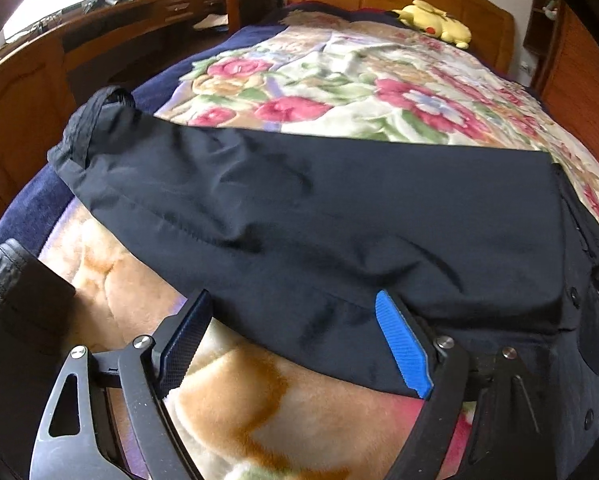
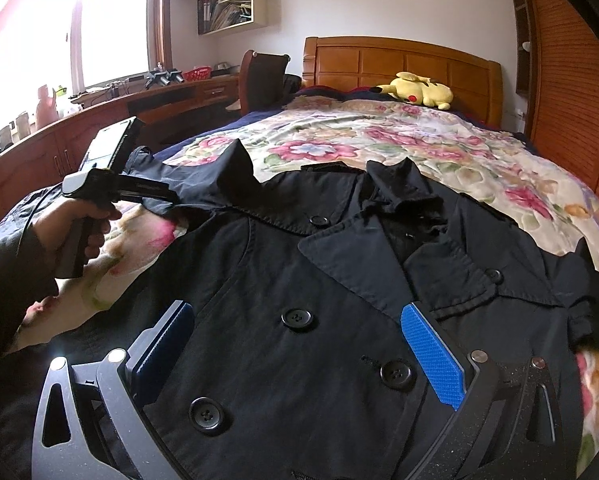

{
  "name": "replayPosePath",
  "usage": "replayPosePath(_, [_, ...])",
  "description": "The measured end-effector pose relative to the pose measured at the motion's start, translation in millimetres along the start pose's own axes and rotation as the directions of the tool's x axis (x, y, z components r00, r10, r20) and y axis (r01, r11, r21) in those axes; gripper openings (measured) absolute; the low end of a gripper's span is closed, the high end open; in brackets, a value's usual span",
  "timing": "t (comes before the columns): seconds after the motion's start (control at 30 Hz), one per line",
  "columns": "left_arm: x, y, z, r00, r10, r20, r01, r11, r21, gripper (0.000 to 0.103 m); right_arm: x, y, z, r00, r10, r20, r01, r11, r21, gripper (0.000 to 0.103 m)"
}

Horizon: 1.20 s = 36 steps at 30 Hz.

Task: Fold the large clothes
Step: 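Move the left gripper to the coat sleeve nearest it and grasp the cuff, then carry the sleeve across the coat front with the left gripper and release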

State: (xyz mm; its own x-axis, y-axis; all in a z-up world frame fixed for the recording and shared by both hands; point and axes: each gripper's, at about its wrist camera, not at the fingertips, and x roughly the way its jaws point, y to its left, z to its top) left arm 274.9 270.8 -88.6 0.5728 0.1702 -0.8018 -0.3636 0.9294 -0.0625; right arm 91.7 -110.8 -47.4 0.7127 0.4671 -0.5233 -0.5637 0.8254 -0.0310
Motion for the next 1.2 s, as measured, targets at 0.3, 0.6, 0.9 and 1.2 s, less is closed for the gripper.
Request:
replayPosePath(0.3, [14,4,4,0.999,-0.001,-0.041,0.001,1.0,0.002,0.091,-2,4,-2,1.0,-0.01,0.009,0.01,1.0,-0.018,0.103])
replayPosePath(0.6, [7,-5,6,0.998,-0.03,-0.054,0.033,0.998,0.054,0.042,-5,6,-4,1.0,-0.005,0.013,0.006,1.0,-0.03,0.103])
replayPosePath(0.9, [-46,-53,0,0.999,-0.037,0.019,0.032,0.981,0.191,0.006,-13,6,-3,1.0,0.003,0.031,-0.001,0.999,-0.046,0.103])
replayPosePath(1.2, [-142,-125,-39,0.976,-0.163,0.143,0.106,0.934,0.341,0.006,-34,-1,0,0.998,0.009,0.056,-0.006,0.999,-0.051,0.103])
